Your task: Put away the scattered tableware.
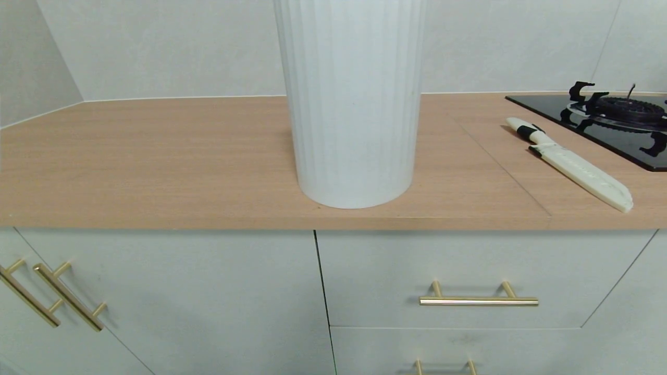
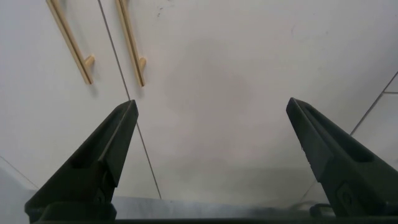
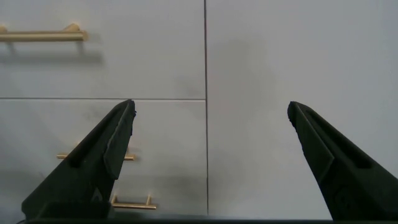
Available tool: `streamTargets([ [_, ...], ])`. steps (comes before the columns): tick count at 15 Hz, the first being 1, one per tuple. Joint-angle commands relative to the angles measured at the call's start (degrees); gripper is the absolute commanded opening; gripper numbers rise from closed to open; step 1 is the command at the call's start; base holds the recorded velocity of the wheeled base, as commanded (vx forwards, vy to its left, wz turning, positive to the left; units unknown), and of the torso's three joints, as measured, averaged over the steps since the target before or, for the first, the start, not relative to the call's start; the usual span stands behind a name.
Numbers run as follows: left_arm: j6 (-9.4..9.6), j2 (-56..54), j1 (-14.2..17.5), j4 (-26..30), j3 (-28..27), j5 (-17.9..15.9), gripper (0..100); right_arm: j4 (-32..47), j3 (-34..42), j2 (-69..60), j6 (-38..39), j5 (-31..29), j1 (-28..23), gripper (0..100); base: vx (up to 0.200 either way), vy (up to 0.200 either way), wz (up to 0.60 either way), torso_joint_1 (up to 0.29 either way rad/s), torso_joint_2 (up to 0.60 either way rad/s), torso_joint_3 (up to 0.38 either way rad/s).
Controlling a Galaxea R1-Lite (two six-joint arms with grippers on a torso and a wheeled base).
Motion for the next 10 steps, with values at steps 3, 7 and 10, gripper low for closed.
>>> streamTargets([
  [3, -0.04, 0.0, 0.0, 0.0, 0.0, 0.0, 100, 0.0, 0.0, 0.1, -0.5, 0.0, 0.0, 100, 0.0, 0.0, 0.0, 0.002, -0.02, -0.009],
  [7, -0.04, 0.0, 0.0, 0.0, 0.0, 0.0, 100, 0.0, 0.0, 0.1, -0.5, 0.0, 0.0, 100, 0.0, 0.0, 0.0, 0.078, -0.24, -0.26],
  [10, -0.04, 0.0, 0.0, 0.0, 0.0, 0.0, 100, 0.0, 0.0, 0.1, -0.5, 0.0, 0.0, 100, 0.0, 0.0, 0.0, 0.129, -0.52, -0.295],
])
